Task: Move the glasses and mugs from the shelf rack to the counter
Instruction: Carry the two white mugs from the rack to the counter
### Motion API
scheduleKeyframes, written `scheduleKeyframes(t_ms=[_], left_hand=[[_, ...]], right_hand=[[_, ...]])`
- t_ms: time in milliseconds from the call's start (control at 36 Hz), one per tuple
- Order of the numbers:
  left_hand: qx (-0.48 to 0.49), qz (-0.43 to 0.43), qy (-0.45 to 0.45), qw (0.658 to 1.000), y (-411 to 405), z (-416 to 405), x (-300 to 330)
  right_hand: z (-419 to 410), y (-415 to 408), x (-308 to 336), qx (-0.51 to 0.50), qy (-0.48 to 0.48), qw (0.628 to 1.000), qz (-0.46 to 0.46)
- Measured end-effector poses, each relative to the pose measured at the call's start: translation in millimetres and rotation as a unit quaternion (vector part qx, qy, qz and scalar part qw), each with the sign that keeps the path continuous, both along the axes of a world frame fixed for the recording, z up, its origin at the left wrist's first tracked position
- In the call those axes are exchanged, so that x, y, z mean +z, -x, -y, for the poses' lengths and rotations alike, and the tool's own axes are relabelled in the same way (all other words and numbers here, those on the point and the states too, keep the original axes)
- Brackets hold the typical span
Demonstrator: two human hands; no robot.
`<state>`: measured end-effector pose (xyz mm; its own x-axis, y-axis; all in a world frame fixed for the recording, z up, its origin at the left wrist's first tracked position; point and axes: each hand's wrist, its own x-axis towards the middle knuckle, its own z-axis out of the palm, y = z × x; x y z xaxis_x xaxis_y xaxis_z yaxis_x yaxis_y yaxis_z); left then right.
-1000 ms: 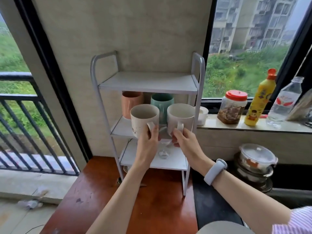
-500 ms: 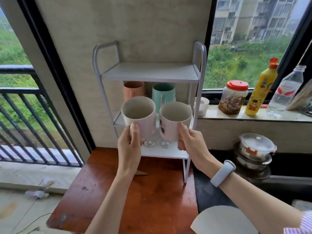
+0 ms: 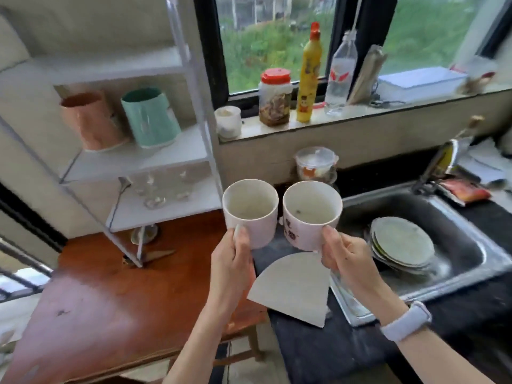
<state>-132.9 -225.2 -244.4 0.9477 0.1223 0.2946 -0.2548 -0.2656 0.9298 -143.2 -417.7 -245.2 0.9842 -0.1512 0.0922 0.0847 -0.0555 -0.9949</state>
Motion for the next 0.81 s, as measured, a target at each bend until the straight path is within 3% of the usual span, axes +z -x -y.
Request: scheduleKeyframes(t_ms=[250,472,611,806], left_hand=[[-0.197,0.015,-0.027,0.98,32.4,226.3,12.7],[-0.408,0.021,0.031,0.912,123.3,439.5,23.3],[-0.498,0.024,0.009,0.867,181.0,545.3,28.0],[-0.62,0.029,0.007,0.784,252.5,666.5,17.3]], right_hand=[[191.1,121.8,6.4,-0.205,0.004,0.979,-0.015],[357.8,263.9,28.5,-0.375,0.08,0.923,-0.023],[432.3,348.8,28.1,-0.501,0.119,0.856,-0.04],[498.4,434.9,12.6,-0.637,0.101,0.762,-0.063]])
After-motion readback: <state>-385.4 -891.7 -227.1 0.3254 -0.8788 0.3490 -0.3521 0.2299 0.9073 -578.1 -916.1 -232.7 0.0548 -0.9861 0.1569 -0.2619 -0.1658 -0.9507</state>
